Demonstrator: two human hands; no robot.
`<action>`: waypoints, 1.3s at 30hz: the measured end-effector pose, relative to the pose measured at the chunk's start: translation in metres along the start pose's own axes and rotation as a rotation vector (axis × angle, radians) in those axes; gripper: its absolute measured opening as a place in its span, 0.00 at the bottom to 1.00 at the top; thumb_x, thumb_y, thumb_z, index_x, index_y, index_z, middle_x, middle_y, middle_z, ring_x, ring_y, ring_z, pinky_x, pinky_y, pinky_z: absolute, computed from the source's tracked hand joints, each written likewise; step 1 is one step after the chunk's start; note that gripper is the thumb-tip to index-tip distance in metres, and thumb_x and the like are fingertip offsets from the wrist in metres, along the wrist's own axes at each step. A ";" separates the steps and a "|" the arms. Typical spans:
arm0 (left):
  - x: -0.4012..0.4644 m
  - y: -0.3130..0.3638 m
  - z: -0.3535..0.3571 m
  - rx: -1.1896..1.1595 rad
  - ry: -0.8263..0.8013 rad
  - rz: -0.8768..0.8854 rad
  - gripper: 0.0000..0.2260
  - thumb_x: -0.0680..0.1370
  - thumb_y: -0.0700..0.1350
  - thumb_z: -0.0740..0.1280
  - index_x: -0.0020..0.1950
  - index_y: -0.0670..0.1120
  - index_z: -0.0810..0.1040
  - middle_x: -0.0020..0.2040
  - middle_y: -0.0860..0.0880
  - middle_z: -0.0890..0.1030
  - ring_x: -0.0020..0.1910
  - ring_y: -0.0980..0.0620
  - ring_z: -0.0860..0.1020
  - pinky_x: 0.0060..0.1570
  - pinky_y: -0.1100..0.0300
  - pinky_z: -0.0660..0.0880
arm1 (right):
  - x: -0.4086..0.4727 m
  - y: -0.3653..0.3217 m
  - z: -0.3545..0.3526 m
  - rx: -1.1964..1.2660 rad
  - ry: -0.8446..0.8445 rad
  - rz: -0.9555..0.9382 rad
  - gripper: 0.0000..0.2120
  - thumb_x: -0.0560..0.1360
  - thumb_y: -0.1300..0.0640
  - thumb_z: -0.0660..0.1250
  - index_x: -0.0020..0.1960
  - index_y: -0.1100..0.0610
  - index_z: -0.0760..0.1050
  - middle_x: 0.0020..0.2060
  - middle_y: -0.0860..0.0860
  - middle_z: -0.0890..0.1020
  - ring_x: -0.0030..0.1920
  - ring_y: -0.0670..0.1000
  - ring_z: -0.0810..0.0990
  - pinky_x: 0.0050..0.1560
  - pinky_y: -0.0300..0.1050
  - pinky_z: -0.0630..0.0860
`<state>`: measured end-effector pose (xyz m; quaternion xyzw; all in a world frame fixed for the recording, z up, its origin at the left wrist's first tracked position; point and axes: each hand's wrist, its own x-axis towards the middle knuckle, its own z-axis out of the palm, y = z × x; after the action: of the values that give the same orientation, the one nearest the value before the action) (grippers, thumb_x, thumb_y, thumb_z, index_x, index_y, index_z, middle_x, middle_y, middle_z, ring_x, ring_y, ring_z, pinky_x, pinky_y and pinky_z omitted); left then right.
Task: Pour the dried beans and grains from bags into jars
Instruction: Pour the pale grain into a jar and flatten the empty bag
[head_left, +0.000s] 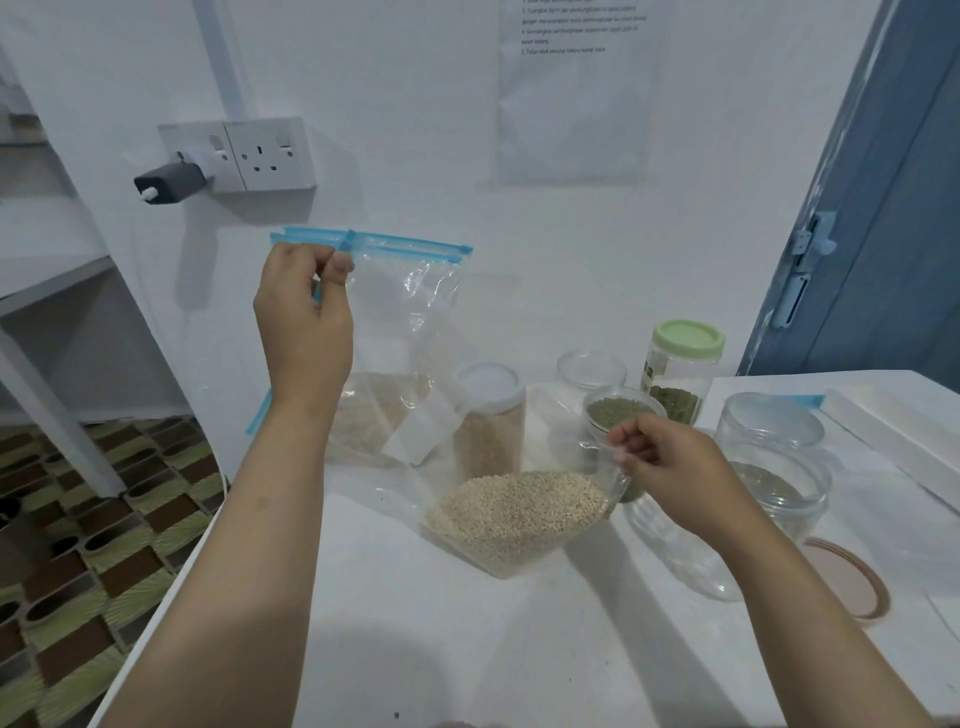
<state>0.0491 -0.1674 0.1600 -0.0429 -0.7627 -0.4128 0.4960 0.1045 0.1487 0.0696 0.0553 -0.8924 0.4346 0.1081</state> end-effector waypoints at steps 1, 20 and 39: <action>0.000 0.000 0.000 -0.001 0.001 0.006 0.10 0.81 0.45 0.62 0.46 0.41 0.78 0.46 0.50 0.73 0.42 0.54 0.69 0.43 0.69 0.66 | 0.000 0.001 0.001 0.007 0.011 0.011 0.09 0.76 0.66 0.69 0.48 0.52 0.80 0.43 0.50 0.82 0.45 0.49 0.80 0.40 0.31 0.74; -0.006 0.006 -0.006 -0.020 -0.002 0.012 0.09 0.82 0.46 0.63 0.47 0.43 0.78 0.46 0.52 0.73 0.40 0.61 0.70 0.42 0.71 0.66 | 0.005 -0.003 0.022 -0.116 0.099 -0.003 0.14 0.77 0.71 0.59 0.46 0.54 0.76 0.39 0.44 0.78 0.41 0.44 0.75 0.37 0.28 0.66; 0.092 0.090 -0.004 -0.146 0.037 0.234 0.06 0.79 0.46 0.62 0.43 0.49 0.77 0.39 0.60 0.70 0.39 0.64 0.69 0.43 0.70 0.65 | 0.033 -0.065 -0.009 0.029 0.552 -0.062 0.08 0.83 0.62 0.54 0.54 0.57 0.72 0.48 0.50 0.76 0.48 0.50 0.73 0.44 0.42 0.63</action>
<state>0.0483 -0.1433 0.2862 -0.1598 -0.7110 -0.4075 0.5503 0.0868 0.1158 0.1329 -0.0363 -0.8207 0.4425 0.3595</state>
